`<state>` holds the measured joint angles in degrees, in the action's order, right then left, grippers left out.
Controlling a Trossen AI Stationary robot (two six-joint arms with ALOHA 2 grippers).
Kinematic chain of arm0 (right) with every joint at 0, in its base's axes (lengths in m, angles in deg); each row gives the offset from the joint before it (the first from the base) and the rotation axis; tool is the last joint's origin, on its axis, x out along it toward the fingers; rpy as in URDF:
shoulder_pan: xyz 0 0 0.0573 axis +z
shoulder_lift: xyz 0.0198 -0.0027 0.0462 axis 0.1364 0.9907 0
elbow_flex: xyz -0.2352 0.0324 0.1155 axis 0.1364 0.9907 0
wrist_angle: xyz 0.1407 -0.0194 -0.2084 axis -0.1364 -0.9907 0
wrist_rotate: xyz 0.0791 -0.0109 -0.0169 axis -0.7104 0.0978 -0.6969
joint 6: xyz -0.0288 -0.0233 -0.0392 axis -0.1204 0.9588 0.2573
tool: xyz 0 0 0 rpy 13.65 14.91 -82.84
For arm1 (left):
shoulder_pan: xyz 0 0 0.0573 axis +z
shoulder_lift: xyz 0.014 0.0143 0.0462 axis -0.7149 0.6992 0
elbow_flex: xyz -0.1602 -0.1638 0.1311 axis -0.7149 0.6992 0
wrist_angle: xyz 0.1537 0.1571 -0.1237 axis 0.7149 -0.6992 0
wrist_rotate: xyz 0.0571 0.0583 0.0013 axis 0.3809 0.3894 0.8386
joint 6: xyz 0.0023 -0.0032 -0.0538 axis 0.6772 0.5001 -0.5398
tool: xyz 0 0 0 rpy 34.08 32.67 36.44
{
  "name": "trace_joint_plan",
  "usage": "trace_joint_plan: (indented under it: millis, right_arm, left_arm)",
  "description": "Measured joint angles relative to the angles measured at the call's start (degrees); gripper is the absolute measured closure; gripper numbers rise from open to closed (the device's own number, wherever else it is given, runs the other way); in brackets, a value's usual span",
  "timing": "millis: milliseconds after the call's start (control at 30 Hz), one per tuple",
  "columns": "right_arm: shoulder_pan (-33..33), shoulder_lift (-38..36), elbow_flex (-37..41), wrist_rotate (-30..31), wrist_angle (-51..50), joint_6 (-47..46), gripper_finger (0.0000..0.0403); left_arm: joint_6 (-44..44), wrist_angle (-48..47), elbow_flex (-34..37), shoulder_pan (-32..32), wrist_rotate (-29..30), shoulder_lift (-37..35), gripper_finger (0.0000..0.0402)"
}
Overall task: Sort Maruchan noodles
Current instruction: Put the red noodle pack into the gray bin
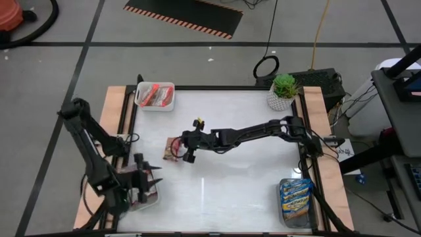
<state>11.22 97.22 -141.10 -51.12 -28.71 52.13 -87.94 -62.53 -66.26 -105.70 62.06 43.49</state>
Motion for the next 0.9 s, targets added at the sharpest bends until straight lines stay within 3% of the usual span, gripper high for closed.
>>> trace_joint_plan:
  millis: [133,500,900]
  right_arm:
    - [-0.7,0.0,0.0,-1.6,-0.4,-0.2,0.0403]
    - [-1.3,-5.3,-0.1,-6.0,-4.4,-1.2,0.0403]
    - [-1.3,-6.5,-0.1,-5.7,-7.7,-1.5,0.0403]
  left_arm:
    - [2.7,1.0,0.0,1.4,1.2,6.2,0.0169]
    - [0.8,-0.4,0.1,10.3,1.9,14.9,0.0011]
    - [-2.7,3.1,0.1,17.3,6.8,20.5,0.0004]
